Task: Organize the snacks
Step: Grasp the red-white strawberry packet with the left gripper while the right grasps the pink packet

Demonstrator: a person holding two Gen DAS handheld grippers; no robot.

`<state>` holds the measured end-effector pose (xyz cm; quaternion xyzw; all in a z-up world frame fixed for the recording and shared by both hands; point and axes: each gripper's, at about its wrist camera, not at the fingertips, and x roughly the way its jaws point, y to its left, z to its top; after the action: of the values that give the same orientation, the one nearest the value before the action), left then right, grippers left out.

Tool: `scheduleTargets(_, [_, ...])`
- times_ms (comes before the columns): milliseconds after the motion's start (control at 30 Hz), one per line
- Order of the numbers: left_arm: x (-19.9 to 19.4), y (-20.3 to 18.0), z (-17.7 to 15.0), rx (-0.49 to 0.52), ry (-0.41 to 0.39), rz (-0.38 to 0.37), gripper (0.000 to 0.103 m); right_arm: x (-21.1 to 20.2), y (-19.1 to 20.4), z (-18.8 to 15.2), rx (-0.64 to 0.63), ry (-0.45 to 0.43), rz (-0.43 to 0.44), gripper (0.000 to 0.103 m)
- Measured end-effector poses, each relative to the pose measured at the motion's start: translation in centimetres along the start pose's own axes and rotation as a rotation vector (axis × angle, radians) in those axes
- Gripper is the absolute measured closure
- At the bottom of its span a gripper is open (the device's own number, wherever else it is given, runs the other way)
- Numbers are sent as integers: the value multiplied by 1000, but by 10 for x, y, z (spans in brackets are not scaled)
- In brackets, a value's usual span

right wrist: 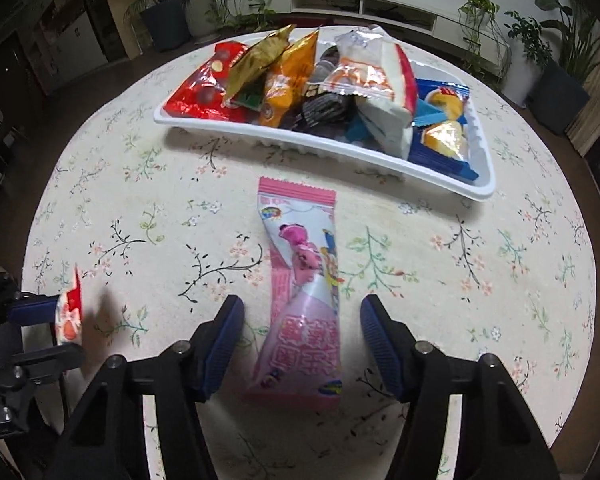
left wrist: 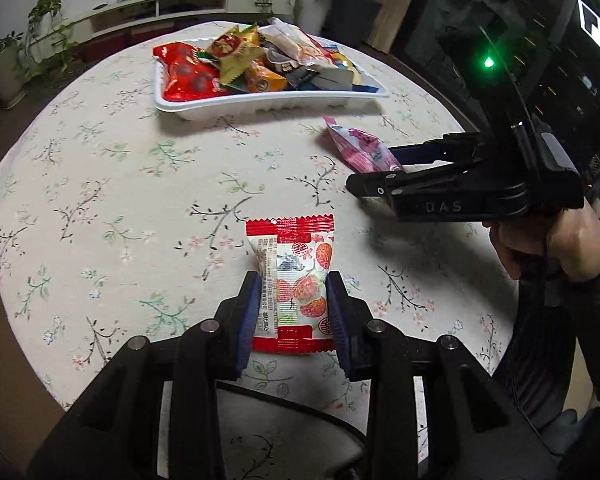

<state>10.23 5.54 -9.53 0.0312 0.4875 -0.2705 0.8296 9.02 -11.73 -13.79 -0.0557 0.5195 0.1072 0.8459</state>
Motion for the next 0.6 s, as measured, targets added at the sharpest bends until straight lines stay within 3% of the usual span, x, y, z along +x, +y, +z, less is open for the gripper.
scheduleTargets(300, [6, -4, 3, -3, -25, 35, 72, 4, 5, 5, -9, 14, -18, 41])
scheduleTargets(533, [5, -5, 5, -2, -34, 45, 72, 2, 13, 8, -16, 25, 1, 66])
scheduleTargets(600, [5, -5, 5, -2, -35, 47, 72, 2, 10, 8, -2, 29, 11, 69])
